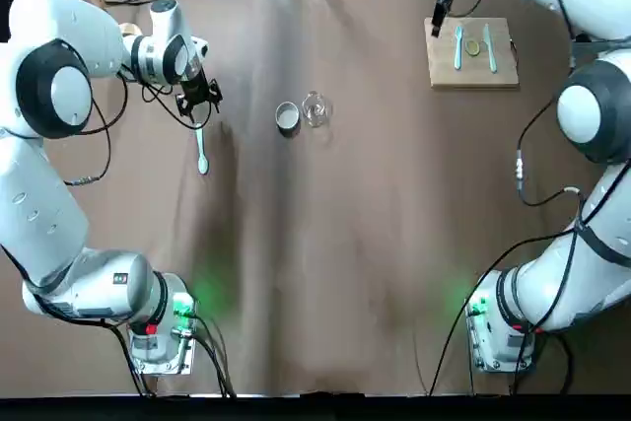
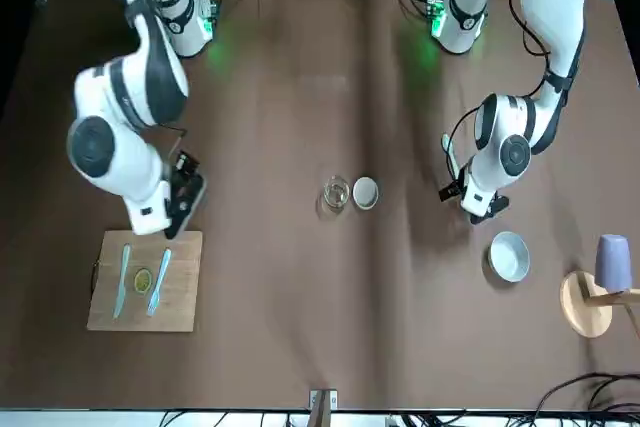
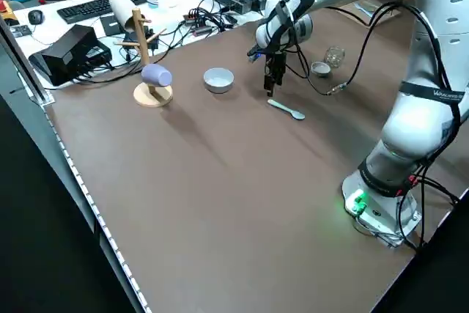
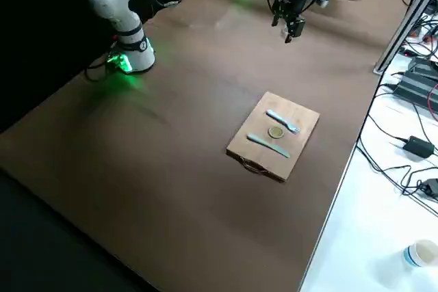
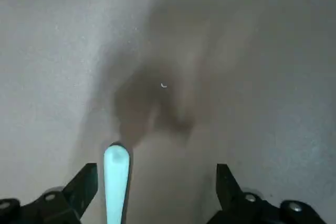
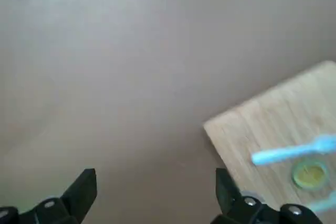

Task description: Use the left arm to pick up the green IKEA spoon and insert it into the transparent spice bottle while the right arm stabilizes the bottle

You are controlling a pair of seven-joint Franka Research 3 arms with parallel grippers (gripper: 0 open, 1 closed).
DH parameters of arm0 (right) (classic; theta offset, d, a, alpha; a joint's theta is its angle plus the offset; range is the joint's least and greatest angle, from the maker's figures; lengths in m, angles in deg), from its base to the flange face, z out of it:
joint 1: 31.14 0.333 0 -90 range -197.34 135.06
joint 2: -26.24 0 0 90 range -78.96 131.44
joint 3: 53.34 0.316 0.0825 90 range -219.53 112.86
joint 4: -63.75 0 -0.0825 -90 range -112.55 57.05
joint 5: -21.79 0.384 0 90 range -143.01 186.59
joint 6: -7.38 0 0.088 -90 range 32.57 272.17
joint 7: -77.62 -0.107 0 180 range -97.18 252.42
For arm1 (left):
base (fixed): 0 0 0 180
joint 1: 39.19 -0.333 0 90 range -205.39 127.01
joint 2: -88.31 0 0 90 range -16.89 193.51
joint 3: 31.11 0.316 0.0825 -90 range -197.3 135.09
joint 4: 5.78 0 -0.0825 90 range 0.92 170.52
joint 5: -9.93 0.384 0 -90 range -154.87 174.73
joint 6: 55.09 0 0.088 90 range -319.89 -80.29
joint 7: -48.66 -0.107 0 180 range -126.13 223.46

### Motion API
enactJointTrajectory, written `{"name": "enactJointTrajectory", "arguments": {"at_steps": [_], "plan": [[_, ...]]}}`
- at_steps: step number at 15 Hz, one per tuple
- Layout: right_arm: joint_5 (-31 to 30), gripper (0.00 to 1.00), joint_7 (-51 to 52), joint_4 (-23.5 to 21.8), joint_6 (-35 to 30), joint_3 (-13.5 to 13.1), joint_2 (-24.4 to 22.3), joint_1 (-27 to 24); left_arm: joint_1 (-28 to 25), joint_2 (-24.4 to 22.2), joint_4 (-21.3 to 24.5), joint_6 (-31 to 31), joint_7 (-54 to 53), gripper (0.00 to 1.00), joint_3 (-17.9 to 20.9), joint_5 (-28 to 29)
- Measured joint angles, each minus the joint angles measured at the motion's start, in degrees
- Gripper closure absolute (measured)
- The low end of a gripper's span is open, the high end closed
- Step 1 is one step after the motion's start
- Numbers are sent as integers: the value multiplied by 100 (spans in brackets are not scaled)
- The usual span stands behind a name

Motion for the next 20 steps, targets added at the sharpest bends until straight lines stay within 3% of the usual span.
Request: {"name": "enactJointTrajectory", "arguments": {"at_steps": [10, 14, 16, 20], "plan": [[2948, 0, 4809, 5, 180, -70, 1017, -83, -153, 208, 106, -216, 150, 14, 29, 415], [3854, 0, 5387, -5, 338, -17, 1391, 72, -155, 174, 229, -376, 183, 20, 10, 415], [4299, 0, 5456, -99, 672, -1, 1496, 299, -154, 123, 298, -382, 201, 30, 7, 415], [5743, 0, 6164, -733, 1473, 7, 1574, 717, -157, 26, 455, -383, 207, 36, 10, 415]]}}
